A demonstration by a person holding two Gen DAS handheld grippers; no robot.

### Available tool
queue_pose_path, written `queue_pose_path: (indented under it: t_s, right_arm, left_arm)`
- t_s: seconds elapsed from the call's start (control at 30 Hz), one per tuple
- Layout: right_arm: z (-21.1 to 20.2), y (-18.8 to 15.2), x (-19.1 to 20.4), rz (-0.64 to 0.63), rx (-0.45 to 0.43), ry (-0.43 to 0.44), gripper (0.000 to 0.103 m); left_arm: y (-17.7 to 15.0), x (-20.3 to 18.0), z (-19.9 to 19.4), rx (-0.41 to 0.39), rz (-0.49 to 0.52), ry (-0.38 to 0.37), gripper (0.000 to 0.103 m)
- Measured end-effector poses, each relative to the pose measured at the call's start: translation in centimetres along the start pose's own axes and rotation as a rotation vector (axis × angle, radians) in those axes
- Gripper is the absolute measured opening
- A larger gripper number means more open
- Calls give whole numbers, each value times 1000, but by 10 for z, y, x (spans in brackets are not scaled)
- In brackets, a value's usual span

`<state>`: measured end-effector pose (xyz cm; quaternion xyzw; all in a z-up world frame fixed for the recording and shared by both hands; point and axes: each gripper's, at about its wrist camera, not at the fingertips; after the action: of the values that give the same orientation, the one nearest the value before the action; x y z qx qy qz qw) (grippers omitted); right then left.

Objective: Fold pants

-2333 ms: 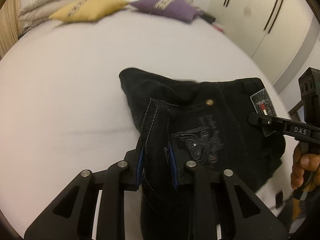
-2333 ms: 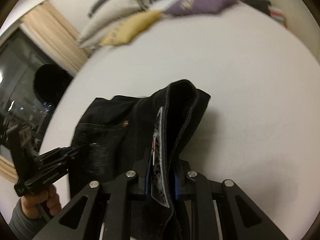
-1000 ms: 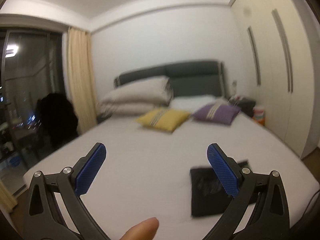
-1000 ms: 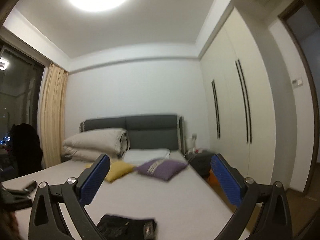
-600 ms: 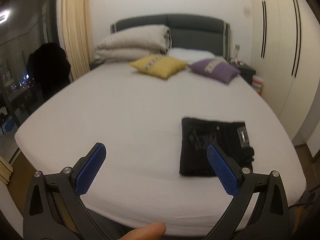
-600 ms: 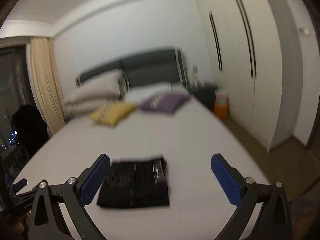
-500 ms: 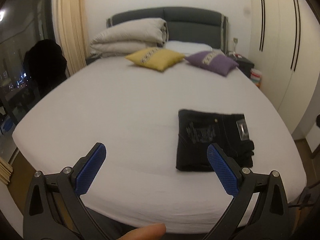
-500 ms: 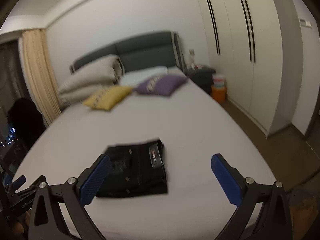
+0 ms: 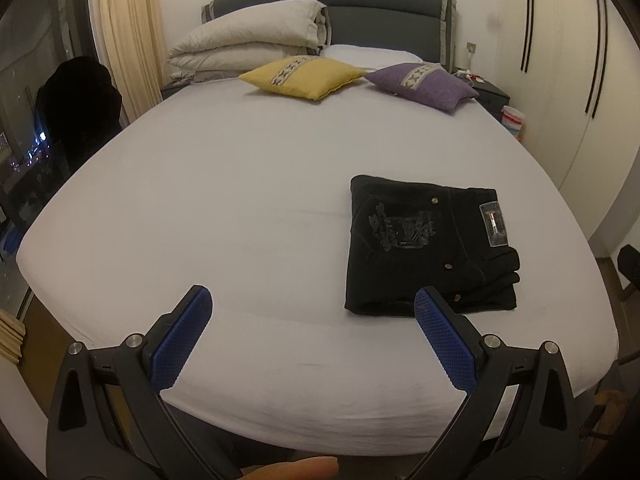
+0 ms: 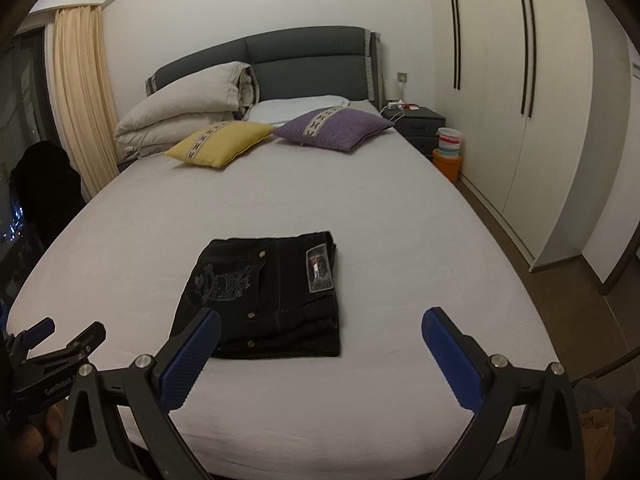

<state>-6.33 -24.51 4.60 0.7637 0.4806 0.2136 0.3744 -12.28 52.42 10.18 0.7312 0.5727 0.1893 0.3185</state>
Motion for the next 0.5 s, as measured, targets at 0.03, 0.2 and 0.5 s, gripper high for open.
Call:
queue_pose_path:
  t_s: [0.03, 0.2, 0.5]
  right_arm:
    - [1, 0, 2, -4, 3, 2, 103]
    - [4, -4, 7, -19, 19, 14, 103]
    - [8, -8, 14, -40, 43, 28, 103]
  left_arm:
    - [0, 0, 3, 5, -2, -1, 103]
    - [-3, -2, 7, 18, 1, -3, 103]
    - [-6, -6, 15, 38, 4, -3, 103]
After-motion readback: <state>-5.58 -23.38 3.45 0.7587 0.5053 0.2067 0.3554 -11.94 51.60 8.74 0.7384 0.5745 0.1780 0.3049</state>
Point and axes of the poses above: each gripper's, at about its wrist camera, not at the fingertips, and z roughly the way its jaws point, x to its left, y to its top, and after that the axes turned 11 degrees about -y, right-handed
